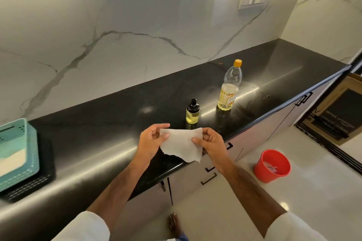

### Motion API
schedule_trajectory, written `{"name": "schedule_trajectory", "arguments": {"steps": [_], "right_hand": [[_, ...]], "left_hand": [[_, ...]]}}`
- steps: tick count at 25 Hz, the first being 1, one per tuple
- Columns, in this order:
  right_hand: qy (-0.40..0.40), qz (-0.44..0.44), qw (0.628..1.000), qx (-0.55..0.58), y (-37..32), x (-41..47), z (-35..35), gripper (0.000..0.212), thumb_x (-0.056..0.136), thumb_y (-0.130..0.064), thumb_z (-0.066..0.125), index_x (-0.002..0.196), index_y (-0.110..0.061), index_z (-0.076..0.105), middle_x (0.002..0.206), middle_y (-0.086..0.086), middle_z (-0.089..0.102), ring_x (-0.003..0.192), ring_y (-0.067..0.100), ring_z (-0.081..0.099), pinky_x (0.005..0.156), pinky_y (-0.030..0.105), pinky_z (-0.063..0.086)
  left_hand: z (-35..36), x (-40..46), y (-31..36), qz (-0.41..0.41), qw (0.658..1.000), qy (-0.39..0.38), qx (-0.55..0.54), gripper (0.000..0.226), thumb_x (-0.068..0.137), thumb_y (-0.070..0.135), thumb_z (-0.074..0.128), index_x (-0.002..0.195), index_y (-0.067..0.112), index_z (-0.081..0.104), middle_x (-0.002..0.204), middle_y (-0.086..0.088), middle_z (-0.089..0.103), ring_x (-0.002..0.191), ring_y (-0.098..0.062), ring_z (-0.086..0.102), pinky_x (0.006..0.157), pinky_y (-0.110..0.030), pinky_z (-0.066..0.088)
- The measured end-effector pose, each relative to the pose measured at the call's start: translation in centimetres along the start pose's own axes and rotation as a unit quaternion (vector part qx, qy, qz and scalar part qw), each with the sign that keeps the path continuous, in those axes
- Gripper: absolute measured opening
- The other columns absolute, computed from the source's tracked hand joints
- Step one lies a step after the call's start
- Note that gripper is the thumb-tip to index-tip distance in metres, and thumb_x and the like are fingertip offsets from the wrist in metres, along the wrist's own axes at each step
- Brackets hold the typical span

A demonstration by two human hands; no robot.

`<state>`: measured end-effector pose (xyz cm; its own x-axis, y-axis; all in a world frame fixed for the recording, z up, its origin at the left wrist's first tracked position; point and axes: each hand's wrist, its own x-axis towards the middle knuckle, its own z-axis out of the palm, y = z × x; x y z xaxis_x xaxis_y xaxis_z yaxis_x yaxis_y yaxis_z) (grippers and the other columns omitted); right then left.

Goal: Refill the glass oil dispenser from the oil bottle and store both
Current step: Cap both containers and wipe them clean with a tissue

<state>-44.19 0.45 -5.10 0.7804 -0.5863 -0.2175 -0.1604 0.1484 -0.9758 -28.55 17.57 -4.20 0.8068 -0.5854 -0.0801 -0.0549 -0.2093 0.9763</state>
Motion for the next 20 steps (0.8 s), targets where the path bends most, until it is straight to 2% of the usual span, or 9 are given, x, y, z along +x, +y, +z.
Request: {"name": "schedule_trajectory", "arguments": {"steps": [3,6,7,9,10,12,14,16,20], "right_hand": [[0.045,-0.044,0.996,-0.066,-0.9,3.0,-1.2,0.049,0.089,-0.013,0.079,0.127,-0.027,0.052,0.113,-0.005,0.072,0.104,0.017,0.073,0.083,0.036,0.065],[0.037,-0.066,0.985,-0.157,-1.5,6.3,-2.6,0.064,0.089,-0.013,0.079,0.139,-0.036,0.048,0.114,-0.007,0.068,0.105,0.01,0.069,0.087,0.025,0.059],[0.031,-0.068,0.979,-0.188,-1.8,7.4,-3.1,0.061,0.09,-0.013,0.078,0.139,-0.037,0.051,0.114,-0.008,0.066,0.106,0.009,0.067,0.086,0.021,0.056],[0.023,-0.086,0.966,-0.243,-2.2,9.2,-4.1,0.038,0.091,-0.016,0.077,0.122,-0.035,0.063,0.114,-0.009,0.065,0.107,0.01,0.065,0.082,0.016,0.053],[0.025,-0.092,0.96,-0.263,-2.4,10.1,-4.6,0.027,0.092,-0.017,0.076,0.11,-0.034,0.067,0.112,-0.01,0.066,0.105,0.011,0.065,0.081,0.015,0.052],[0.025,-0.093,0.955,-0.282,-2.7,11.3,-5.5,0.021,0.092,-0.019,0.076,0.096,-0.037,0.066,0.108,-0.009,0.065,0.101,0.01,0.064,0.08,0.017,0.052],[0.005,-0.086,0.952,-0.293,-2.5,12.3,-6.7,0.025,0.092,-0.018,0.076,0.092,-0.041,0.064,0.109,-0.008,0.061,0.1,0.01,0.062,0.082,0.018,0.051],[-0.013,-0.075,0.947,-0.313,-2.0,13.5,-7.7,0.022,0.094,-0.02,0.074,0.095,-0.039,0.064,0.11,-0.009,0.055,0.097,0.009,0.058,0.081,0.016,0.047],[-0.005,-0.065,0.942,-0.33,-1.3,17.2,-8.5,0.015,0.098,-0.024,0.068,0.097,-0.038,0.062,0.11,-0.009,0.052,0.099,0.006,0.052,0.08,0.014,0.04]], "left_hand": [[1.2,2.9,0.4,0.087,0.985,0.012,0.148,0.03,0.091,0.014,0.074,0.114,0.033,0.073,0.107,0.017,0.066,0.097,0.001,0.061,0.083,-0.02,0.057],[2.5,6.5,1.3,0.129,0.968,0.004,0.217,0.035,0.09,0.017,0.075,0.122,0.03,0.07,0.103,0.017,0.062,0.092,0.004,0.059,0.078,-0.01,0.05],[2.7,7.8,1.5,0.128,0.965,-0.007,0.228,0.036,0.09,0.018,0.075,0.124,0.029,0.068,0.104,0.016,0.062,0.091,0.003,0.059,0.078,-0.009,0.05],[3.1,10.2,1.8,0.126,0.959,-0.029,0.253,0.031,0.091,0.02,0.074,0.121,0.027,0.07,0.103,0.014,0.061,0.089,0.0,0.06,0.079,-0.014,0.051],[3.4,11.4,1.7,0.13,0.953,-0.036,0.27,0.023,0.091,0.022,0.074,0.113,0.026,0.071,0.1,0.014,0.06,0.087,-0.002,0.06,0.079,-0.017,0.052],[3.8,12.8,1.3,0.143,0.947,-0.041,0.286,0.011,0.089,0.025,0.076,0.099,0.026,0.072,0.098,0.014,0.056,0.087,-0.005,0.058,0.076,-0.016,0.05],[4.3,13.7,0.5,0.132,0.952,-0.059,0.271,0.01,0.088,0.026,0.077,0.094,0.026,0.07,0.103,0.015,0.051,0.096,-0.005,0.054,0.078,-0.011,0.044],[4.8,14.7,-0.1,0.114,0.955,-0.083,0.263,0.009,0.089,0.027,0.076,0.094,0.027,0.068,0.108,0.016,0.052,0.103,-0.004,0.053,0.081,-0.013,0.041],[7.0,16.8,-0.5,0.063,0.956,-0.088,0.272,0.006,0.093,0.028,0.07,0.098,0.026,0.067,0.099,0.013,0.062,0.09,-0.006,0.06,0.077,-0.018,0.045]]}}
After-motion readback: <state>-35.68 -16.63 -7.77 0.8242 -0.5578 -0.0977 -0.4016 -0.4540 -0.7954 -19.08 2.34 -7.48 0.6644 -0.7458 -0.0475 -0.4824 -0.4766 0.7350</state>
